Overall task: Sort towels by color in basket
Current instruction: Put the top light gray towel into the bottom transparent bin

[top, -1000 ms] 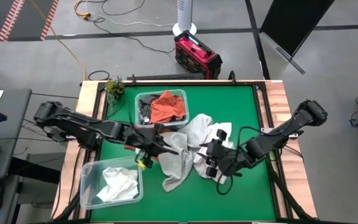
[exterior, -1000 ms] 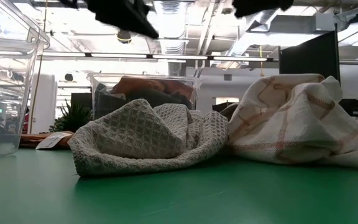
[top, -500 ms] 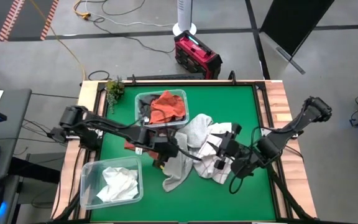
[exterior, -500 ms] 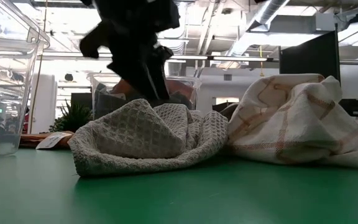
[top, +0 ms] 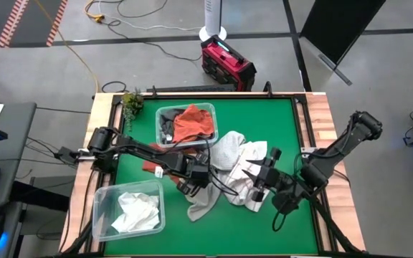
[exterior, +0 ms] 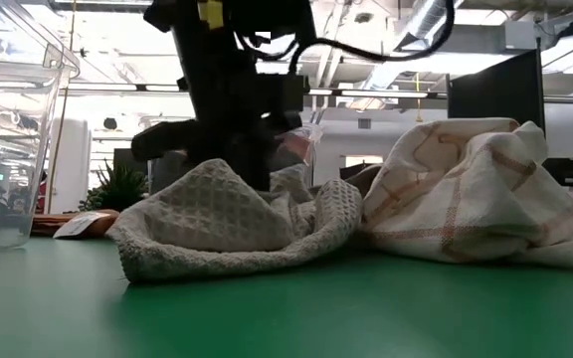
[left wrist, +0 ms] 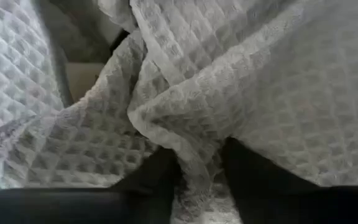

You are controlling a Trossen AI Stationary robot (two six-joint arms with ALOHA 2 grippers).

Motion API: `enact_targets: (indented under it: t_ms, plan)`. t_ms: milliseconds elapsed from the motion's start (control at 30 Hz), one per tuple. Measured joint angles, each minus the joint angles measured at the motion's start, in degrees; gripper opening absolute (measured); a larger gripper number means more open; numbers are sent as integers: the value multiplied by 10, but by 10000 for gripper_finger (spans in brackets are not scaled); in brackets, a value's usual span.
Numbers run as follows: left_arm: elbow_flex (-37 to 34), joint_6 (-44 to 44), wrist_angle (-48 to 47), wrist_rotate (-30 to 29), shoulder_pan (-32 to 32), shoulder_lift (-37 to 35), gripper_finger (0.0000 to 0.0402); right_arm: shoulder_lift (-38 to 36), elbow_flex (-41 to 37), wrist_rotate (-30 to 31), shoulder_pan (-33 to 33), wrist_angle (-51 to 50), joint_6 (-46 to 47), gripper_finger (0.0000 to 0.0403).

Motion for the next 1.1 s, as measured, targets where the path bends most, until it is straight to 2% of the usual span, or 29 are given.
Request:
enact_targets:
  t_ms: [67, 133, 300, 500, 667, 800, 933, 1100]
  plan:
    - [1, 6, 2, 0, -4, -9, 44, 0, 0, 5, -2, 0, 0, 187]
    - [8, 0, -10, 10, -7, -26, 15, 0, 0, 5, -5, 0, 0, 187]
    - [25, -28, -40, 28, -6, -104, 4, 0, 0, 5, -5, 2, 0, 187]
    - [38, -47, -79, 115, -6, -258, 4, 0, 0, 5, -3, 0, -1, 187]
    - [38, -83, -70, 272, -6, -397, 4, 0, 0, 5, -3, 0, -2, 187]
    - [38, -149, -41, 350, -6, -492, 4, 0, 0, 5, -11, 0, -2, 187]
    - [38, -205, -47, 369, -7, -562, 4, 0, 0, 5, -21, 2, -2, 187]
    - [38, -285, -117, 375, -10, -622, 4, 0, 0, 5, -28, 10, -2, 187]
